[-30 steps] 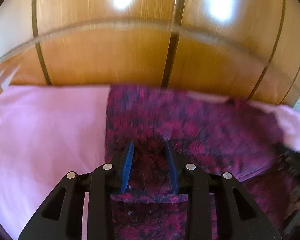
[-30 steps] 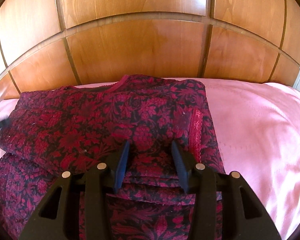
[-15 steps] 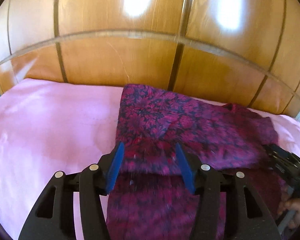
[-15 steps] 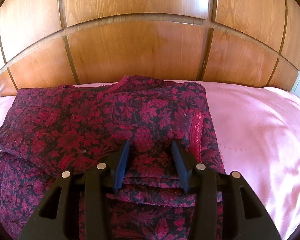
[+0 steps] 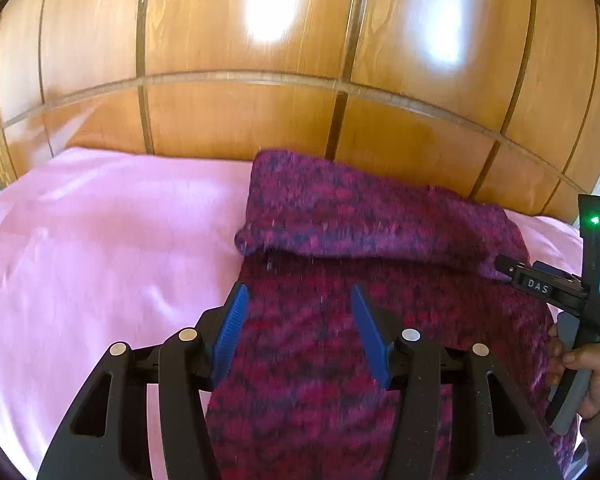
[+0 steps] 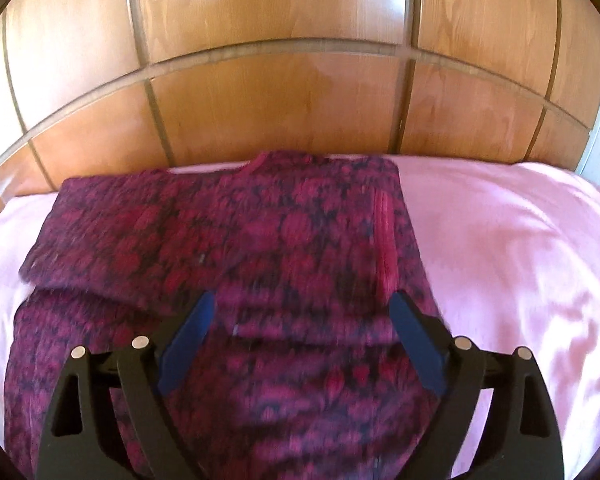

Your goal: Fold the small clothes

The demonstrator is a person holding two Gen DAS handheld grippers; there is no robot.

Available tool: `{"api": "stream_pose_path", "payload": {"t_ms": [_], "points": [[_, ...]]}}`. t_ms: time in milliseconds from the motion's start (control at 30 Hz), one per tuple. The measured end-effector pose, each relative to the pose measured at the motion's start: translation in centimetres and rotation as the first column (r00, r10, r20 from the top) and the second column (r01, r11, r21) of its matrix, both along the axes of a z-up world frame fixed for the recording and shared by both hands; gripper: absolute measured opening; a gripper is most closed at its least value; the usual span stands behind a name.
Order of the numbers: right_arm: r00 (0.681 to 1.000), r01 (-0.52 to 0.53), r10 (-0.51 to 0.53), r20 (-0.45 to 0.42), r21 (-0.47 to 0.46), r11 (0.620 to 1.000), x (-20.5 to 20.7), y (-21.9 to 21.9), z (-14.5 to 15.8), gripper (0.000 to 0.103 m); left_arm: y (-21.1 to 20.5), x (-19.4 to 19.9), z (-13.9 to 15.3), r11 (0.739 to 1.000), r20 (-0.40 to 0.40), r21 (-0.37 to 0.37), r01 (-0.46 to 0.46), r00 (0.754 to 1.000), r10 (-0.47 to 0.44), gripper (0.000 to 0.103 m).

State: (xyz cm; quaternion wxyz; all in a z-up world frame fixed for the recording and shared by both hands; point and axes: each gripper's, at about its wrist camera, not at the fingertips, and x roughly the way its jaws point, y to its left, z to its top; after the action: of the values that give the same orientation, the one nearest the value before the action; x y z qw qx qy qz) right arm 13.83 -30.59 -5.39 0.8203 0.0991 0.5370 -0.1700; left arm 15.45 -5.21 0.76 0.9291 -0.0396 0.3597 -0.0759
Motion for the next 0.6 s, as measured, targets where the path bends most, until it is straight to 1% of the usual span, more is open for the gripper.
{"api": "stream_pose_path", "payload": {"t_ms": [33,100,300,433,600], "points": [[1.000,-0.003,0.003,-0.014,0.008,1.000,-0.4,0.1,-0.1,0.093,0.1,-0.4,-0.3,1.000,-0.008,-0.003,0.000,1.000,0.000,0.053],[0.999,-0.008,0.010,-0.051,0.040,0.999,-1.4,0.3,-0.5,0.093,0.3,-0.9,-0.8,1.000,-0.024,-0.001,0.003,1.000,-0.003,0.053],[0.993,-0.015,0.026,-0.115,0.095,0.995,-4.3,0.9,-1.0,0.094,0.8,-2.2,-2.7,1.000,-0.072,0.011,0.004,0.997,-0.004,0.053],[0.990,-0.056,0.068,-0.126,0.094,0.994,-6.2,1.5,-0.5,0.095,1.7,-3.0,-4.1,1.000,-0.115,0.001,-0.005,0.993,0.005,0.053],[0.991,-0.055,0.069,-0.118,0.122,0.991,-8.7,1.6,0.4,0.095,2.9,-4.3,-5.3,1.000,-0.143,-0.003,-0.010,0.990,0.010,0.053]]}}
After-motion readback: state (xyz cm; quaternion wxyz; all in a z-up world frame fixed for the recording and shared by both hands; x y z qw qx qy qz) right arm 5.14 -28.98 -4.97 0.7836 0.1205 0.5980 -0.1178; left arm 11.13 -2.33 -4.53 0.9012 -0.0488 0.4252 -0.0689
